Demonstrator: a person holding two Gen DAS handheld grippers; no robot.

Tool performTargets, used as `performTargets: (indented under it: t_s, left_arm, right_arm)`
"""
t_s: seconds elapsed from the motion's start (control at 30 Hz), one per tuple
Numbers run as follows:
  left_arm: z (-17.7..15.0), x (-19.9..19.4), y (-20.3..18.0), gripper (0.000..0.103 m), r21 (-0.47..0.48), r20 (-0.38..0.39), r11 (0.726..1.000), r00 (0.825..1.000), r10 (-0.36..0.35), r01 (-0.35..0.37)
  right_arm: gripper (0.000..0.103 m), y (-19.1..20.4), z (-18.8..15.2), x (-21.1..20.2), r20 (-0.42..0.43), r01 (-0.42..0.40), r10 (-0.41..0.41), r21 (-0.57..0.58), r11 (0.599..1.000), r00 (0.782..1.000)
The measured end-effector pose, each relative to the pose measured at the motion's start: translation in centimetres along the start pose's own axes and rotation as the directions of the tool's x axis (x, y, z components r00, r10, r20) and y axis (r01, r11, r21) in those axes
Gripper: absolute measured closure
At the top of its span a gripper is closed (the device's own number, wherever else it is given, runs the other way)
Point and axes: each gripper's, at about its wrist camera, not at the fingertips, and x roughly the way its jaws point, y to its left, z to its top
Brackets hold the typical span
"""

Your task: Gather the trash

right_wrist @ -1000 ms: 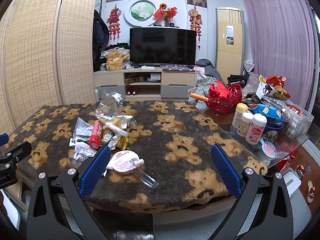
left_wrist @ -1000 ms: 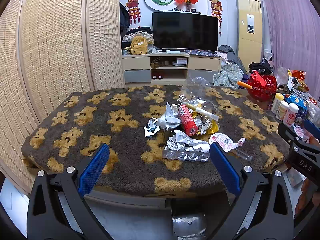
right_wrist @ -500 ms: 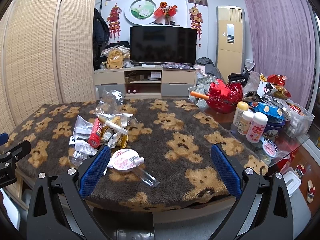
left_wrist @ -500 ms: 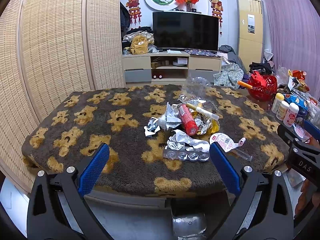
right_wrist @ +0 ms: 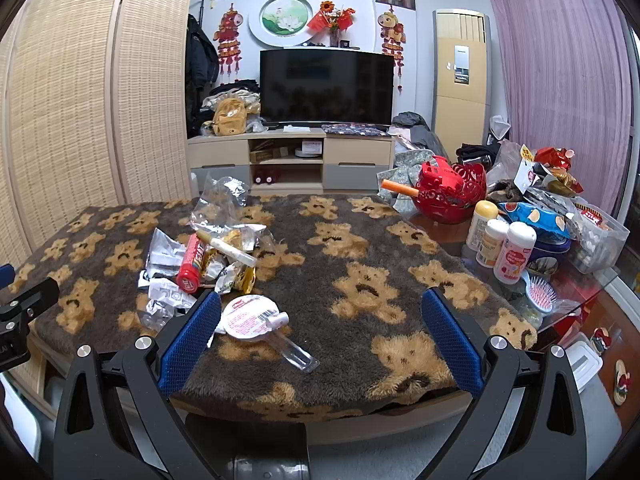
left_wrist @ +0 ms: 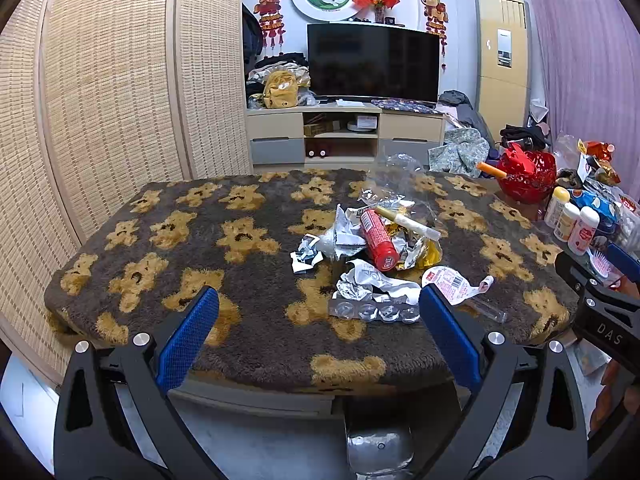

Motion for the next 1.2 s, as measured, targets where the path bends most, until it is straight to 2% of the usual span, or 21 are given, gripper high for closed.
performTargets:
  t_s: [0.47,0.63,0.8,0.9,1.03,1.2]
  left_arm:
    - [-0.1,0.1,0.3,0.008,-0.001,-0.009,1.000,1.000,0.007,-0.007]
    - [-0.2,1.3,0.3,0.008,0.038,-0.050,0.999,0.998,0.026,-0.024]
    - [-0.9,2.9,0.5,0.008,0.053,-0.123,0.998,0.992,0.027,-0.021]
    - [-1.5,4.2,0.5,0.008,0.065,-0.170,0.998,0.985,0.027,-0.016]
    - [-1.9,5.5,0.7,0.008,0.056,-0.214,0.998,0.977,0.022,-0.010]
    - [-1.9,6.6,1.0,0.008,0.033,-0.231,0.999,0.973,0.021,-0.014]
  right_arm:
    - [0.003,-0.6,0.2,0.4,-0.018,-0.003,0.003,0.018,1.000,1.000]
    - [0.003,-1.6,0.0,1.9,-0.090,-0.023,0.030,0.067,0.997,0.996]
    - [0.003,-1.0,-0.9,3.8,-0.168,-0.042,0.048,0.038,0.998,0.985]
    - [0.003,-0.9,-1.4,5.0,-0.217,-0.046,0.051,0.027,0.999,0.975]
    - [0.003,-1.4,-1.9,6.5,-0.280,-0.088,0.099,0.050,0.995,0.955]
    - [0.003,-0.8,-2.4,8.6,-0.317,-0.105,0.091,-0.027,0.994,0.944]
